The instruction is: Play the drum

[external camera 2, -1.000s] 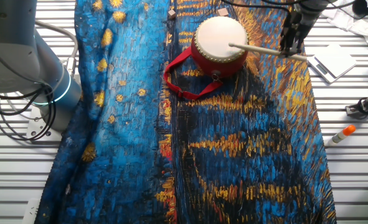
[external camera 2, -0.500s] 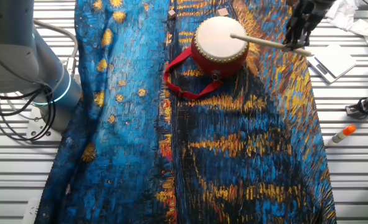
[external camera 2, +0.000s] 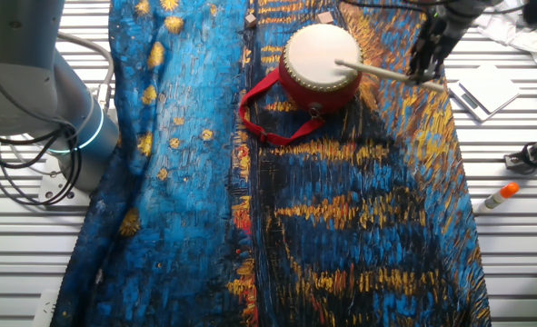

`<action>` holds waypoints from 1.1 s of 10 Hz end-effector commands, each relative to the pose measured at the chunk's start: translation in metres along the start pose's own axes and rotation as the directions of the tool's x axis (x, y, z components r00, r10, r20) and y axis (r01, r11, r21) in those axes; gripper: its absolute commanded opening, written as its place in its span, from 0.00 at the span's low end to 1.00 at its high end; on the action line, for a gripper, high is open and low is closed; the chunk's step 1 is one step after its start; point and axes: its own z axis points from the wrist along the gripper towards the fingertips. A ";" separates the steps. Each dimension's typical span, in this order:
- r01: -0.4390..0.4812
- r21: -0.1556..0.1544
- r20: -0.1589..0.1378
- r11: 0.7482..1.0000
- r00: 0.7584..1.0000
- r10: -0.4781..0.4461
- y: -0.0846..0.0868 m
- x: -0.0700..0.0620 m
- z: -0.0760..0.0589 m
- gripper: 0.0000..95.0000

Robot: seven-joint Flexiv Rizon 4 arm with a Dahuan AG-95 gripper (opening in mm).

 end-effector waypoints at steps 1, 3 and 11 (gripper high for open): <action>0.000 -0.001 0.004 1.000 1.000 0.000 -0.001 0.003 0.000 0.00; -0.002 -0.002 0.012 1.000 1.000 0.002 -0.002 0.003 0.000 0.00; 0.049 -0.016 -0.022 0.999 0.999 -0.049 -0.023 0.017 -0.064 0.00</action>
